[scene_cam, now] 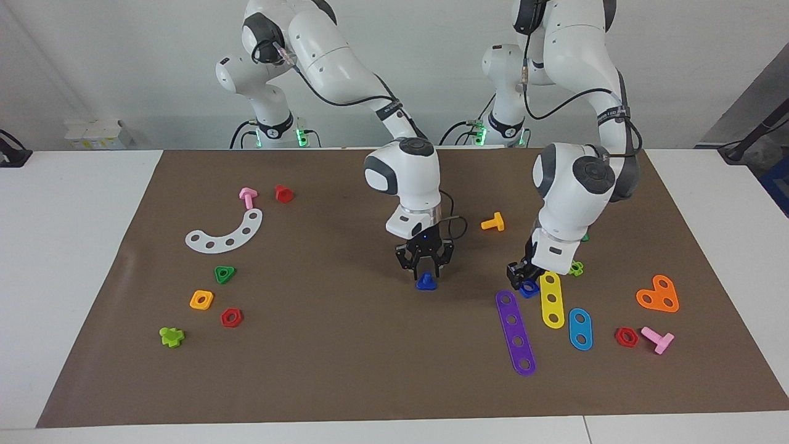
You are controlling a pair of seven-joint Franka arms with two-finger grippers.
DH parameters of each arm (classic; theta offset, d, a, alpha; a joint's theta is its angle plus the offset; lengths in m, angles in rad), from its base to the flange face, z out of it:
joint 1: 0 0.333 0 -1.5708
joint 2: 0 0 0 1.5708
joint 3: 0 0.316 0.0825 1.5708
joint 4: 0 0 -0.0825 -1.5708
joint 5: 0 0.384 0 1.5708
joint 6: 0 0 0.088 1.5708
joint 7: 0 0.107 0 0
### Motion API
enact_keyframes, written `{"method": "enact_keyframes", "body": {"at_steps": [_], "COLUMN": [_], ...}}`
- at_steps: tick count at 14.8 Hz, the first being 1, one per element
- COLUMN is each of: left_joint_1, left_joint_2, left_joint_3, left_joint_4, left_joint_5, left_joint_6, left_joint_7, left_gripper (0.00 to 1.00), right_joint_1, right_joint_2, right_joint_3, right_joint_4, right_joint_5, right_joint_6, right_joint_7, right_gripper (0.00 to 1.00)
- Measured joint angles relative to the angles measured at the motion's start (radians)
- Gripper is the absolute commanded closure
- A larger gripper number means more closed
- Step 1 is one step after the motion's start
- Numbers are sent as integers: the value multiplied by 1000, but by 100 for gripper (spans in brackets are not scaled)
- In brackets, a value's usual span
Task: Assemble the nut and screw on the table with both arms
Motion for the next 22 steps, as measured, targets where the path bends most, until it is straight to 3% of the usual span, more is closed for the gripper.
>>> {"method": "enact_keyframes", "body": {"at_steps": [2,7,11,15,22], "left_joint_1": [-6,-105,-212,-258,-265], "left_joint_2": [8,45,105,112,128], "left_joint_3": [-6,-26,-27,-27,-24], "left_joint_4": [15,67,122,128,120], "left_joint_5": [0,-1,-32,-52,-52], "left_joint_6": [0,0,0,0,-12], "left_joint_7": [0,-1,-8,-8,-8], "left_gripper": [100,100,100,100,100], "right_joint_1": [-21,-144,-340,-551,-646], "right_joint_2": [-45,-292,-439,-546,-668], "right_joint_3": [-7,-9,-11,-14,-27], "right_joint_4": [7,16,14,16,22], "right_joint_5": [0,10,164,233,181], "right_joint_6": [-51,-411,-621,-801,-1010], "right_joint_7": [0,-59,-362,-604,-661], "right_gripper": [0,0,0,0,0]}}
